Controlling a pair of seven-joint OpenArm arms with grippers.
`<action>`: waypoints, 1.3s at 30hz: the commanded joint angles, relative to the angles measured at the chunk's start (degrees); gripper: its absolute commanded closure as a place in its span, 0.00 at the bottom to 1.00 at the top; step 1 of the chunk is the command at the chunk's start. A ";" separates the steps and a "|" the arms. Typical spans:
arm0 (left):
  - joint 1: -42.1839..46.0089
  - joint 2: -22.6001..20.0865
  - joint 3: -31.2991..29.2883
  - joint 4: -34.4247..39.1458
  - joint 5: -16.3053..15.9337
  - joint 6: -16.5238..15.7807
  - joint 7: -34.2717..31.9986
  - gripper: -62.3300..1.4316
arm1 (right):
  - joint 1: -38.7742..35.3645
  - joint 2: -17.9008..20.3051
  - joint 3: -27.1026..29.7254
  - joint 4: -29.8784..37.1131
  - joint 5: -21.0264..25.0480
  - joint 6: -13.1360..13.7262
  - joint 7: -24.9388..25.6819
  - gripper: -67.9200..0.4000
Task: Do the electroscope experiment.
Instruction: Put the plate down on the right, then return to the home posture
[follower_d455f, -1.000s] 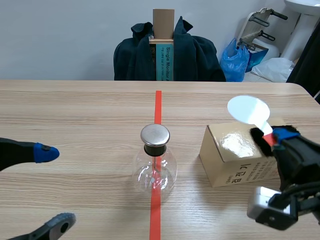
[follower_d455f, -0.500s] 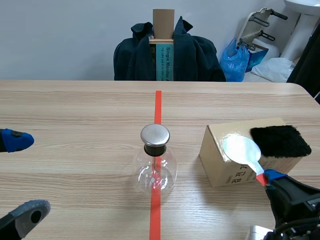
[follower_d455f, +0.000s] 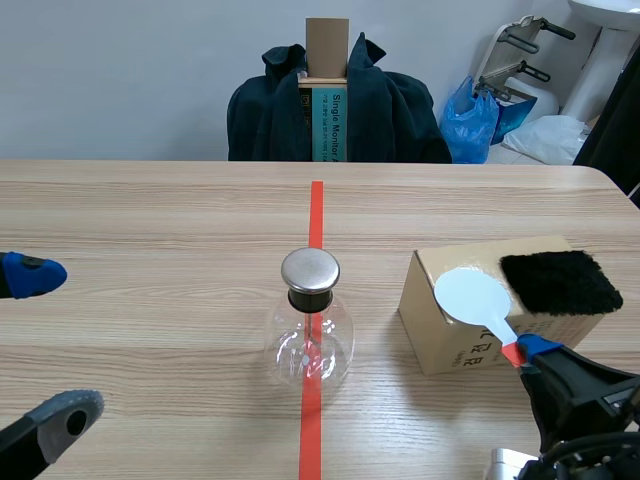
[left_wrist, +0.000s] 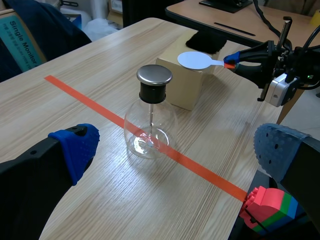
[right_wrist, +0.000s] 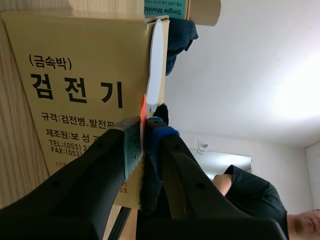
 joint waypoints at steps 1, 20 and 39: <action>-0.33 0.28 0.15 0.42 -0.44 0.09 -0.79 0.00 | 0.68 0.46 0.02 1.22 0.44 -2.16 -0.04 0.93; -0.33 0.28 0.07 0.42 -0.42 0.09 -0.74 0.00 | 0.22 1.46 1.05 1.22 0.68 -3.32 -2.45 0.21; -0.31 0.61 0.07 0.39 -0.42 0.11 -0.37 0.00 | 1.40 31.80 3.67 15.17 66.27 16.26 9.97 0.21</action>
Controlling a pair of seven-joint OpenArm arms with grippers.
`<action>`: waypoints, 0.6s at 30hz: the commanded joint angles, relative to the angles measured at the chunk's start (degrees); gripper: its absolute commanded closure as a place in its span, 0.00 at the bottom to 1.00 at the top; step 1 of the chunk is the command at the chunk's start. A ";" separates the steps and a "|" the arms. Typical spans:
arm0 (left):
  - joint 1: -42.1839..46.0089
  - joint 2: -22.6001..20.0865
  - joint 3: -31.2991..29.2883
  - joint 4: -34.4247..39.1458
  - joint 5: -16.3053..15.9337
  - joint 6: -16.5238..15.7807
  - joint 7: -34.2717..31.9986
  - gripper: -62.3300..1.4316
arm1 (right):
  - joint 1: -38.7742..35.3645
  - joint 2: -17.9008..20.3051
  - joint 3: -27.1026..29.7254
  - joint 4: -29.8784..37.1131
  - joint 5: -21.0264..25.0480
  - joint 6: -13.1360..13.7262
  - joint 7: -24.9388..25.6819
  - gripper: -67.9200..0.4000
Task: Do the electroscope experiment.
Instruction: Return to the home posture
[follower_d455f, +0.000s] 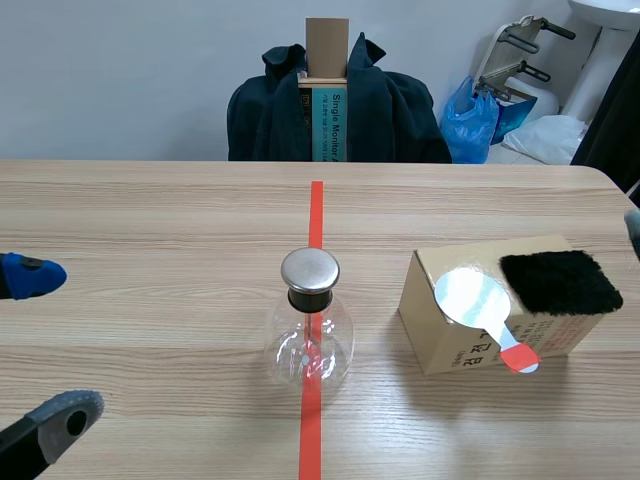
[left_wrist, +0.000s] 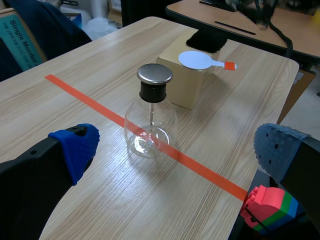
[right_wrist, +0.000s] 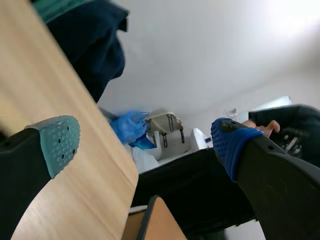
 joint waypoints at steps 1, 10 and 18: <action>-0.33 0.50 0.07 0.39 -0.42 0.11 -0.57 0.00 | 3.61 -0.11 0.68 2.71 2.75 1.64 -0.24 0.21; -0.33 0.50 0.07 0.39 -0.42 0.11 -0.59 0.00 | 10.32 -0.11 0.57 15.10 13.09 22.60 -10.38 0.21; -0.33 0.48 0.07 0.39 -0.42 0.11 -0.59 0.00 | 10.43 -0.87 0.48 23.37 13.07 43.15 -22.38 0.21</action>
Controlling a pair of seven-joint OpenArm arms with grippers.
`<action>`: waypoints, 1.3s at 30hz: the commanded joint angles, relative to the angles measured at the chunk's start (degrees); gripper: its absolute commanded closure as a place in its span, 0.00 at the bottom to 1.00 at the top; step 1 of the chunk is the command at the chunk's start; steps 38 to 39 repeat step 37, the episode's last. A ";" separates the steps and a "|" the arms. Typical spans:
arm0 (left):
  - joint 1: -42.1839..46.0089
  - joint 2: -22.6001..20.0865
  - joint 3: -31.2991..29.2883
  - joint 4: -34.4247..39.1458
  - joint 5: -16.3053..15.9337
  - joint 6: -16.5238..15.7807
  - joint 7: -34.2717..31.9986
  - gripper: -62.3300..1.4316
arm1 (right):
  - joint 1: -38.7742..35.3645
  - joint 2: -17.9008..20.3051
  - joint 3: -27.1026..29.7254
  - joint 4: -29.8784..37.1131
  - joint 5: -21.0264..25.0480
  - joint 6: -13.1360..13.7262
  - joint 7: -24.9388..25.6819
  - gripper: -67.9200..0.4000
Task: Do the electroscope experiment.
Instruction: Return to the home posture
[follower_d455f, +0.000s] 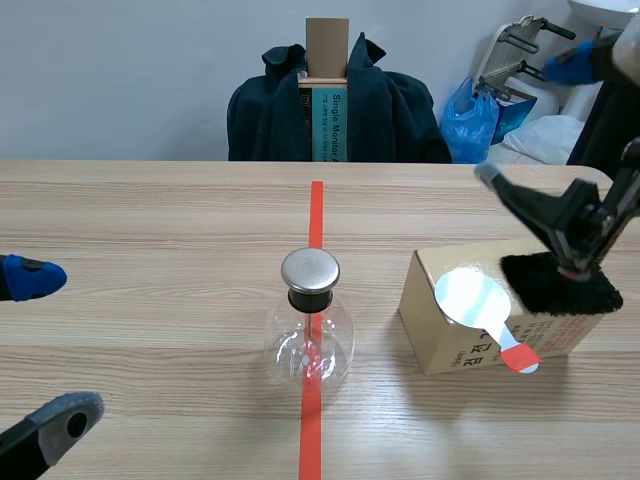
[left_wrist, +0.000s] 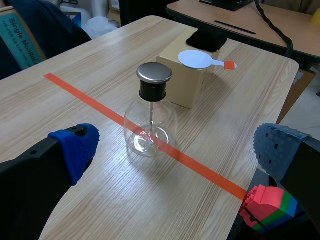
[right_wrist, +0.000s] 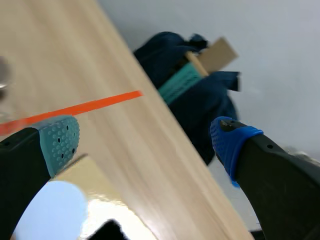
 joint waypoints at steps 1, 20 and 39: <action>-0.33 0.46 0.07 0.39 -0.42 0.11 -0.79 0.00 | 0.37 -0.96 0.48 0.50 0.50 1.36 0.15 0.21; -0.35 0.44 -0.04 0.39 -3.43 0.55 -1.22 0.00 | -0.44 -13.90 -2.03 0.87 0.48 2.82 -3.85 0.20; -0.35 0.44 -0.04 0.42 -3.41 0.52 -1.22 0.00 | -0.44 -18.05 -2.03 0.87 0.42 2.86 -6.62 0.00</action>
